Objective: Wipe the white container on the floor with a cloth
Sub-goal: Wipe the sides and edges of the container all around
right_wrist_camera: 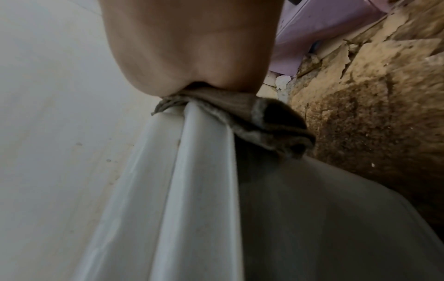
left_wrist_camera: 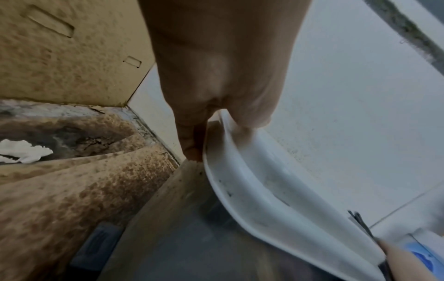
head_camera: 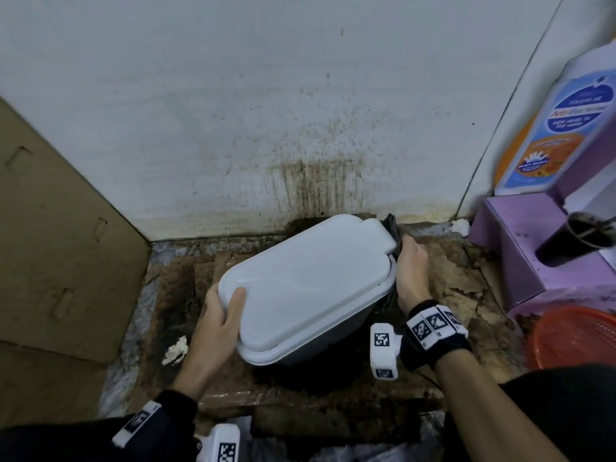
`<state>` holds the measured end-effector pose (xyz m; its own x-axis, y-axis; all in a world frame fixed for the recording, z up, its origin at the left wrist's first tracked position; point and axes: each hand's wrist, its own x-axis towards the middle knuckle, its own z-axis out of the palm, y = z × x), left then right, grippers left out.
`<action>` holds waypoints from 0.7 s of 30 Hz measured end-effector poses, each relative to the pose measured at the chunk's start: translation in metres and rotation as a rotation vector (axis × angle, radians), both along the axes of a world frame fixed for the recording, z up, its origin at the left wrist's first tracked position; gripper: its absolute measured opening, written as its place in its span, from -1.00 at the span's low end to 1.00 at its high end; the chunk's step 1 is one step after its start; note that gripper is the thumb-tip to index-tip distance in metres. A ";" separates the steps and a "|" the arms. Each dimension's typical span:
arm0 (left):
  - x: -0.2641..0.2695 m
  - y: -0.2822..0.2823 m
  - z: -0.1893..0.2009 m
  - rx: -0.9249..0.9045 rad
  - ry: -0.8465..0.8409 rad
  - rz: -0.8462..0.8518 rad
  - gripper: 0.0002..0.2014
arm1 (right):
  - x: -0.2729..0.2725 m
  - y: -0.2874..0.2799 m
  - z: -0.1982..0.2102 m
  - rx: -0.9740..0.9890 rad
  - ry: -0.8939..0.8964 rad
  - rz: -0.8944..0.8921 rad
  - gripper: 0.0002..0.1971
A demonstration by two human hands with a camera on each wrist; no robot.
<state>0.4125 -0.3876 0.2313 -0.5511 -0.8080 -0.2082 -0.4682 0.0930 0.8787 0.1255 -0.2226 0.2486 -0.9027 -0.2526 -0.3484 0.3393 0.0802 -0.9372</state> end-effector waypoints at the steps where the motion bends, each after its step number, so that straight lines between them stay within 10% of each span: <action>1: -0.003 -0.001 0.005 -0.002 0.024 -0.006 -0.32 | 0.005 0.003 -0.001 -0.013 -0.025 -0.051 -0.58; 5: -0.022 -0.018 0.024 0.031 0.086 -0.086 -0.66 | 0.032 0.020 0.003 -0.074 -0.039 -0.181 -0.44; 10: -0.036 -0.054 0.022 0.058 -0.051 -0.172 -0.31 | 0.057 0.038 -0.007 -0.019 0.131 -0.170 -0.67; 21: -0.039 -0.042 0.003 -0.177 -0.214 -0.188 -0.35 | 0.051 0.062 -0.015 0.051 0.134 -0.154 -0.55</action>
<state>0.3736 -0.4294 0.2343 -0.6530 -0.7304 -0.2004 -0.6004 0.3380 0.7247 0.1763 -0.1604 0.2341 -0.9683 -0.0936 -0.2316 0.2239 0.0855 -0.9709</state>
